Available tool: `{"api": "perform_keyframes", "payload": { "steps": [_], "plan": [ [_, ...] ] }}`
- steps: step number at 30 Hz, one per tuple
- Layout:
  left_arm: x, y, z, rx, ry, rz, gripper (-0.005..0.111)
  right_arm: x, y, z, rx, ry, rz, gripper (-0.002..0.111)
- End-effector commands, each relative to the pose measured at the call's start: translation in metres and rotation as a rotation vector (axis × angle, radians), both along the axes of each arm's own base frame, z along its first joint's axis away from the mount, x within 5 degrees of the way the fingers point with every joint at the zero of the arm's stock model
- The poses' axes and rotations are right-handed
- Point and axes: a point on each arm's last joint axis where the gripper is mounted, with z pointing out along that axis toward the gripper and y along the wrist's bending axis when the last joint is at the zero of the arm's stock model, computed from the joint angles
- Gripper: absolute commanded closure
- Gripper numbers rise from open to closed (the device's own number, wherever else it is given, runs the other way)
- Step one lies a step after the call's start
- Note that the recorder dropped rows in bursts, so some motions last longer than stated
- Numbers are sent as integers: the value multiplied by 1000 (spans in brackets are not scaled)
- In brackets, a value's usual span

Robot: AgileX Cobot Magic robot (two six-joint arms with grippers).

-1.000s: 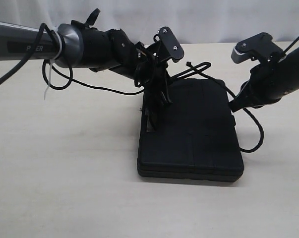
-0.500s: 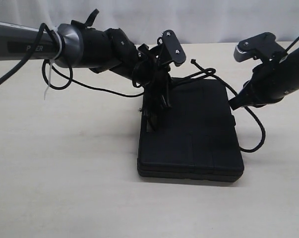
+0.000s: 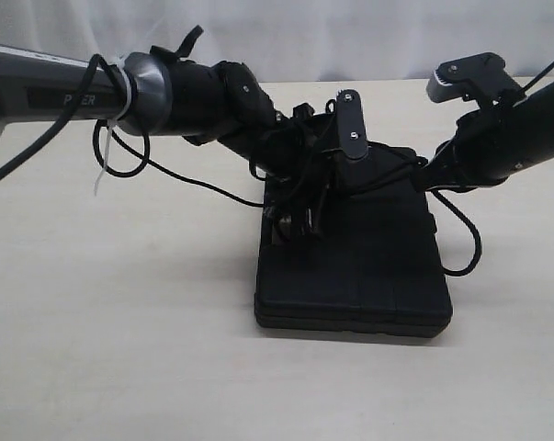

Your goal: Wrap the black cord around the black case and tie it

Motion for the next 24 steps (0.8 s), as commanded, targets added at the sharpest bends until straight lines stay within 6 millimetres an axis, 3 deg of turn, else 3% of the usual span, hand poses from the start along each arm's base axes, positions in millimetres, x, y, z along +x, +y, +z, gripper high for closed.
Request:
{"api": "perform_keyframes", "payload": {
  "steps": [1,9,10,12,13,16,19,24],
  "plan": [
    [-4,-6,10,-42,15,-2,107,-1,1,2,3,-7,6,104],
    [-12,-8,14,-68,78,-48,104,0,1,0,-11,-10,32,101],
    [-12,-8,14,-71,79,-46,99,-1,1,0,-11,-9,32,97],
    [-14,-8,14,-66,93,-61,79,-1,1,-1,-9,-3,35,87],
    [-17,-7,12,-48,115,-92,63,-1,1,-1,-9,-3,35,82],
    [-17,-6,15,-38,97,-100,46,-2,1,-1,-23,6,50,75],
    [-16,0,18,26,72,-115,46,-2,0,3,-28,3,49,75],
    [-21,3,19,41,131,-141,46,11,7,43,37,-1,78,75]
  ]
}}
